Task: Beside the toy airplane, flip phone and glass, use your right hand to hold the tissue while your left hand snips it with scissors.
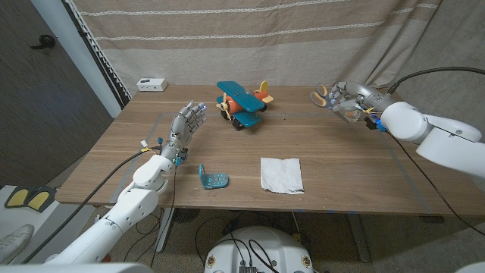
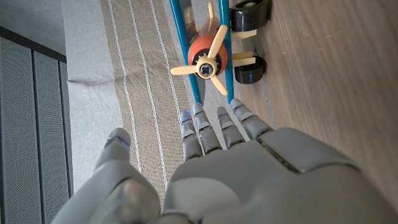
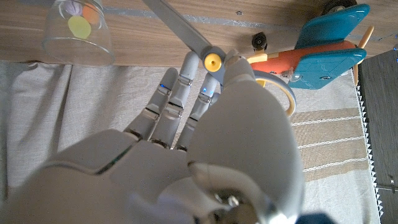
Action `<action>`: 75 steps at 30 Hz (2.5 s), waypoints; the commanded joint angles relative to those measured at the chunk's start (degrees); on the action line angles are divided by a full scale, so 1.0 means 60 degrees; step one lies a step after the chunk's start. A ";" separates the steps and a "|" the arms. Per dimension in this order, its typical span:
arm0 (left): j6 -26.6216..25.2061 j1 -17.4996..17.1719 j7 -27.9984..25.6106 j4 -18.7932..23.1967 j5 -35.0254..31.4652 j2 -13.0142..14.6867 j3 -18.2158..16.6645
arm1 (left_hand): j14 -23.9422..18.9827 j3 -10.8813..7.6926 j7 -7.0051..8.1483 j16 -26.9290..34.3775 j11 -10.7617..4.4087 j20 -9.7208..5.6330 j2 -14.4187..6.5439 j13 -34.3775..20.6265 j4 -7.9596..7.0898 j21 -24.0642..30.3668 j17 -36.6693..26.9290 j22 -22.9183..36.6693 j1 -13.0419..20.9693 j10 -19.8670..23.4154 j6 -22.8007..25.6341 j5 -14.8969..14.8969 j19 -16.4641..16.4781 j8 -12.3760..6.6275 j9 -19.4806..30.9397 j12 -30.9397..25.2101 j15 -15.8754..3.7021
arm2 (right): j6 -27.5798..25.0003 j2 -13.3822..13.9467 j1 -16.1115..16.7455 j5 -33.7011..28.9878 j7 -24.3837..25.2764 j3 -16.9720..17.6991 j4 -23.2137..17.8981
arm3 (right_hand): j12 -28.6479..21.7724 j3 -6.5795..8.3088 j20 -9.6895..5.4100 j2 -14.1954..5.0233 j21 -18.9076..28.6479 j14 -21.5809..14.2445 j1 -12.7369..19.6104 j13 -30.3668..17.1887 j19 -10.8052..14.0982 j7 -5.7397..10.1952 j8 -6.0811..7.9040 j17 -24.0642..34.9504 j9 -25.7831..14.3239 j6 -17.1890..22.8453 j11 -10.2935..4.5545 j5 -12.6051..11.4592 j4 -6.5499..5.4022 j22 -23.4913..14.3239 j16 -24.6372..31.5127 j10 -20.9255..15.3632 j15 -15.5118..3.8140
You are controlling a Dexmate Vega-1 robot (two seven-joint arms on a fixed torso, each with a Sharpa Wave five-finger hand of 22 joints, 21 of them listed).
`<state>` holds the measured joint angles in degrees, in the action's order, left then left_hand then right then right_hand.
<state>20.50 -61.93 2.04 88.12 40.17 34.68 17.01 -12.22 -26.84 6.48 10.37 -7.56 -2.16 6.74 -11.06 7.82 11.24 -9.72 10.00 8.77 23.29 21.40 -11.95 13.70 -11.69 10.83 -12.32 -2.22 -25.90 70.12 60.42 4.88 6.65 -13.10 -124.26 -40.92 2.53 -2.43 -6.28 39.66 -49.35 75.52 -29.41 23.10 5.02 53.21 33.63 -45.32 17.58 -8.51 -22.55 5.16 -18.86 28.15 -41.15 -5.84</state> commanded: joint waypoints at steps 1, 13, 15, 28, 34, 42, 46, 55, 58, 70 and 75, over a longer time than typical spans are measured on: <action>-0.0171 -0.0220 -0.0294 0.0576 -0.0086 0.0114 -0.0021 | -0.0113 -0.0033 0.0082 0.0035 0.0024 -0.0718 -0.0057 -0.0037 0.0070 0.0014 -0.0042 0.0032 0.0022 0.0060 0.0070 -0.0041 0.0027 -0.0065 0.0022 -0.0077 -0.1368 | 0.0412 0.0123 0.0191 -0.0085 -0.0005 0.0242 -0.0014 | -0.0046 0.0153 -0.0850 -0.0615 0.0095 -0.0123 0.0722 -0.2037 -0.0044 0.0063 0.0068 0.0032 -0.0003 0.0015 -0.0543 -0.0056 -0.0082 -0.0030 -0.0025 -0.0563 -0.1335; -0.0528 -0.0388 -0.1019 0.1311 -0.0329 0.0133 -0.0040 | -0.0353 -0.0035 0.0111 0.0111 0.0039 -0.0223 -0.0063 -0.0058 0.0057 0.0040 -0.0058 0.0041 0.0013 0.0155 0.0127 -0.0027 0.0099 -0.0062 0.0044 -0.0096 -0.1123 | 0.1361 0.0228 0.0495 -0.0638 0.0231 0.0491 0.0330 | -0.0025 0.0166 -0.0844 -0.0605 0.0198 -0.0128 0.0733 -0.2032 -0.0088 0.0079 0.0072 0.0041 0.0056 0.0036 -0.0542 -0.0026 -0.0067 -0.0017 -0.0063 -0.0590 -0.1336; -0.0562 -0.0371 -0.0995 0.1334 -0.0329 0.0135 -0.0012 | -0.0379 -0.0036 0.0138 0.0119 0.0033 -0.0202 -0.0064 -0.0060 0.0055 0.0043 -0.0060 0.0042 0.0011 0.0172 0.0129 -0.0026 0.0108 -0.0061 0.0045 -0.0102 -0.1131 | 0.1493 0.0217 0.0572 -0.0731 0.0290 0.0547 0.0384 | -0.0022 0.0169 -0.0844 -0.0608 0.0206 -0.0137 0.0732 -0.2037 -0.0103 0.0068 0.0075 0.0047 0.0070 0.0056 -0.0538 -0.0024 -0.0069 -0.0015 -0.0061 -0.0589 -0.1336; -0.0819 -0.0196 -0.1246 0.1421 -0.0435 -0.0022 0.0158 | -0.0695 -0.0035 0.0233 0.0187 -0.0209 0.0351 -0.0114 -0.0173 -0.0014 0.0053 -0.0122 0.0072 -0.0103 0.0736 0.0189 0.0004 0.0122 -0.0067 0.0066 -0.0319 -0.0888 | 0.2217 -0.0121 0.0791 -0.1220 0.0488 0.0732 0.0769 | 0.0016 0.0178 -0.0858 -0.0591 0.0333 -0.0206 0.0720 -0.2018 -0.0124 0.0095 0.0074 0.0076 0.0201 0.0169 -0.0526 0.0000 -0.0066 0.0007 -0.0073 -0.0643 -0.1337; -0.0897 -0.0043 -0.1175 0.1370 -0.0386 -0.0100 0.0242 | -0.0566 -0.0039 0.0254 0.0134 -0.0065 0.0429 -0.0124 -0.0208 -0.0021 0.0040 -0.0133 0.0079 -0.0123 0.0567 0.0206 0.0009 0.0073 -0.0069 0.0070 -0.0254 -0.0822 | 0.2557 -0.0327 0.0614 -0.1393 0.0460 0.0694 0.1028 | 0.0025 0.0179 -0.0860 -0.0587 0.0378 -0.0205 0.0712 -0.2019 -0.0131 0.0092 0.0082 0.0079 0.0231 0.0204 -0.0520 0.0007 -0.0068 0.0016 -0.0093 -0.0662 -0.1338; -0.1004 0.0066 -0.0664 0.1245 0.0200 -0.0168 0.0240 | -0.0678 -0.0045 0.0280 0.0177 -0.0286 0.0576 -0.0140 -0.0253 -0.0031 0.0047 -0.0144 0.0088 -0.0153 0.0658 0.0174 0.0022 0.0068 -0.0051 0.0075 -0.0293 -0.0805 | 0.3020 -0.0681 0.0363 -0.1730 0.0593 0.0558 0.1271 | 0.0040 0.0186 -0.0874 -0.0589 0.0433 -0.0218 0.0709 -0.2035 -0.0163 0.0122 0.0073 0.0089 0.0275 0.0203 -0.0524 0.0022 -0.0066 0.0027 -0.0110 -0.0662 -0.1338; -0.1278 0.0050 -0.0935 0.1501 0.0072 -0.0018 0.0231 | -0.1059 -0.0036 0.0298 0.0327 -0.0389 0.0776 -0.0194 -0.0354 -0.0103 0.0070 -0.0198 0.0111 -0.0294 0.1183 0.0175 0.0058 0.0065 -0.0053 0.0083 -0.0524 -0.0911 | 0.3139 -0.0818 0.0269 -0.1942 0.0648 0.0478 0.1317 | 0.0054 0.0192 -0.0877 -0.0583 0.0465 -0.0222 0.0719 -0.2034 -0.0172 0.0120 0.0062 0.0087 0.0310 0.0205 -0.0529 0.0029 -0.0055 0.0033 -0.0125 -0.0665 -0.1338; -0.1616 0.0025 -0.1101 0.1979 0.0183 0.0089 0.0218 | -0.1509 -0.0081 0.0552 0.0531 -0.0496 0.1166 -0.0297 -0.0613 -0.0154 0.0075 -0.0341 0.0148 -0.0444 0.1728 0.0648 0.0092 -0.0068 -0.0244 0.0102 -0.0814 -0.0891 | 0.3317 -0.1016 0.0220 -0.2438 0.0809 0.0388 0.1339 | 0.0077 0.0194 -0.0877 -0.0582 0.0552 -0.0251 0.0710 -0.2035 -0.0212 0.0167 0.0047 0.0105 0.0383 0.0208 -0.0539 0.0051 -0.0054 0.0055 -0.0146 -0.0672 -0.1338; -0.1678 0.0021 -0.1121 0.2146 0.0087 0.0187 0.0238 | -0.1769 -0.0141 0.0737 0.0653 -0.0420 0.1175 -0.0344 -0.0702 -0.0123 0.0136 -0.0406 0.0178 -0.0408 0.1630 0.0716 0.0099 0.0014 -0.0264 0.0107 -0.0804 -0.1031 | 0.3325 -0.1043 0.0223 -0.2609 0.0829 0.0371 0.1307 | 0.0078 0.0194 -0.0881 -0.0581 0.0575 -0.0243 0.0705 -0.2043 -0.0214 0.0188 0.0047 0.0102 0.0405 0.0226 -0.0532 0.0055 -0.0055 0.0060 -0.0161 -0.0679 -0.1339; -0.1979 0.0013 -0.0876 0.2607 0.0189 0.0474 0.0294 | -0.2236 -0.0262 0.0330 0.0990 -0.0507 0.1232 -0.0273 -0.1267 -0.0033 0.0218 -0.0772 0.0265 -0.0449 0.2868 0.1387 0.0132 -0.0087 -0.0471 0.0120 -0.1513 -0.1043 | 0.3600 -0.1182 0.0329 -0.3134 0.1048 0.0401 0.1420 | 0.0106 0.0195 -0.0893 -0.0584 0.0671 -0.0235 0.0695 -0.2023 -0.0259 0.0211 0.0055 0.0093 0.0470 0.0263 -0.0549 0.0080 -0.0052 0.0092 -0.0221 -0.0689 -0.1339; -0.2194 0.0146 -0.0544 0.2739 0.0142 0.0775 0.0366 | -0.2535 -0.0298 0.0238 0.1107 -0.0542 0.1279 -0.0162 -0.1546 0.0042 0.0284 -0.0902 0.0263 -0.0413 0.3197 0.1575 0.0125 0.0040 -0.0497 0.0129 -0.1853 -0.1055 | 0.3736 -0.1263 0.0424 -0.3223 0.1144 0.0477 0.1464 | 0.0110 0.0192 -0.0906 -0.0586 0.0725 -0.0238 0.0694 -0.2017 -0.0288 0.0241 0.0057 0.0068 0.0531 0.0316 -0.0560 0.0096 -0.0048 0.0112 -0.0261 -0.0684 -0.1339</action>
<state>9.69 -61.78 -3.67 102.44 40.96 36.98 18.69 -25.74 -28.03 7.78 16.17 -11.03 4.94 4.96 -19.40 7.91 12.35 -14.65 11.34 6.19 41.53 30.09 -11.22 13.41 -14.42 11.34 -22.53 -2.66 -5.20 63.53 62.11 -12.25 12.26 -10.76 -116.08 -40.28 2.74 -2.35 -6.27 43.61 -49.66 75.52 -30.64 21.58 6.47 53.31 33.98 -42.16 19.05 -8.21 -21.52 5.27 -18.06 26.63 -41.47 -5.95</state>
